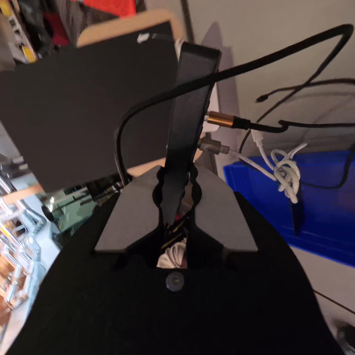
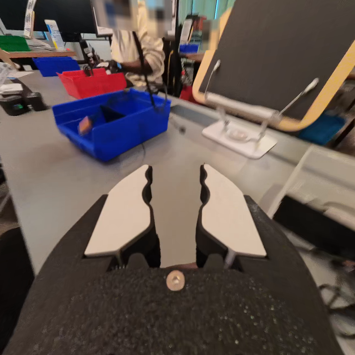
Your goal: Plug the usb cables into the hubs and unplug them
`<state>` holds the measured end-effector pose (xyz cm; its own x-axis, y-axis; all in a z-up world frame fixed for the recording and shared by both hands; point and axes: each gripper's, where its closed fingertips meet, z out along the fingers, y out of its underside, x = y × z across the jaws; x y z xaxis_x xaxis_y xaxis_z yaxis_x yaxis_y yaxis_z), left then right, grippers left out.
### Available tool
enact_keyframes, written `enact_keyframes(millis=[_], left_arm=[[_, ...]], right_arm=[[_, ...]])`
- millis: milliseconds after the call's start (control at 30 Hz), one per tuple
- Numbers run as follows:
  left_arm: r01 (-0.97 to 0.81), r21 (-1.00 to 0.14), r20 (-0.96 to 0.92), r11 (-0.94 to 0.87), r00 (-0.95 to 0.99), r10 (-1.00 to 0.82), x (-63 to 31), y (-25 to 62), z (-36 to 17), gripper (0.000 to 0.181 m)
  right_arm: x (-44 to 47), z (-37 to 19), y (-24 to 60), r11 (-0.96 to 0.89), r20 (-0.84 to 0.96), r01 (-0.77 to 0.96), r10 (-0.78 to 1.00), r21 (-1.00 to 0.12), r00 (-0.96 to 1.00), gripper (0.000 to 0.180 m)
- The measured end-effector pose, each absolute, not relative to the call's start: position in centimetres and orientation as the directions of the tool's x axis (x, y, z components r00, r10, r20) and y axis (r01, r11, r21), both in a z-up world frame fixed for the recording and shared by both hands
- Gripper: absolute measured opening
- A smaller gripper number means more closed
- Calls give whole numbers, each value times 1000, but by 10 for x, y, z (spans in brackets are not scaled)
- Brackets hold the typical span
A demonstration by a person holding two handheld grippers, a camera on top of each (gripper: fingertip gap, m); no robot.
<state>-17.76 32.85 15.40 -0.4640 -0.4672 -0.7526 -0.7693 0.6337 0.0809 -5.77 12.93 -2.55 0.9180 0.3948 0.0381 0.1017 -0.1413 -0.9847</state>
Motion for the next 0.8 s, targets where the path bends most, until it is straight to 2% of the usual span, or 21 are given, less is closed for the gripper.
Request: enact_keyframes(millis=[100,167,233,300,400,500,567,600,700,733,800], left_arm=[[-701,133,-707,701,-562,-429,-143,291,103,26],[-662,171,-683,730,-614,-397,-125,272,73,26],[-627,189,-658,755,-652,-376,-111,256,49,26],[-601,198,-639,774,-678,-363,-102,244,31,26],[-577,226,-627,785,-703,-336,-91,234,15,26],[-558,262,-615,787,-725,-309,-86,225,2,26],[-557,286,-610,780,-733,-300,-85,224,-5,26],[-561,278,-608,779,-731,-310,-86,223,-7,26],[-589,132,-655,797,-656,-375,-82,218,-8,26],[-583,37,-675,811,-613,-410,-82,211,-3,15],[-591,-223,-701,775,-456,-549,-84,201,18,30]], right_arm=[[-60,19,153,-54,228,267,373,-962,899,50],[-68,39,158,-66,258,306,387,-950,885,45],[-68,52,161,-94,221,275,377,-957,899,43],[-73,33,168,-205,164,268,418,-941,894,49],[-71,-17,182,-359,179,340,413,-869,893,56],[-77,-42,191,-404,100,275,404,-872,909,47],[-70,-56,197,-422,126,288,371,-860,920,32],[-69,-60,200,-402,140,290,362,-869,922,31],[-71,-73,203,-408,-11,158,381,-899,924,28],[-70,-78,204,-429,-87,92,381,-899,920,27],[-64,-89,207,-462,-216,-20,375,-887,901,26]])
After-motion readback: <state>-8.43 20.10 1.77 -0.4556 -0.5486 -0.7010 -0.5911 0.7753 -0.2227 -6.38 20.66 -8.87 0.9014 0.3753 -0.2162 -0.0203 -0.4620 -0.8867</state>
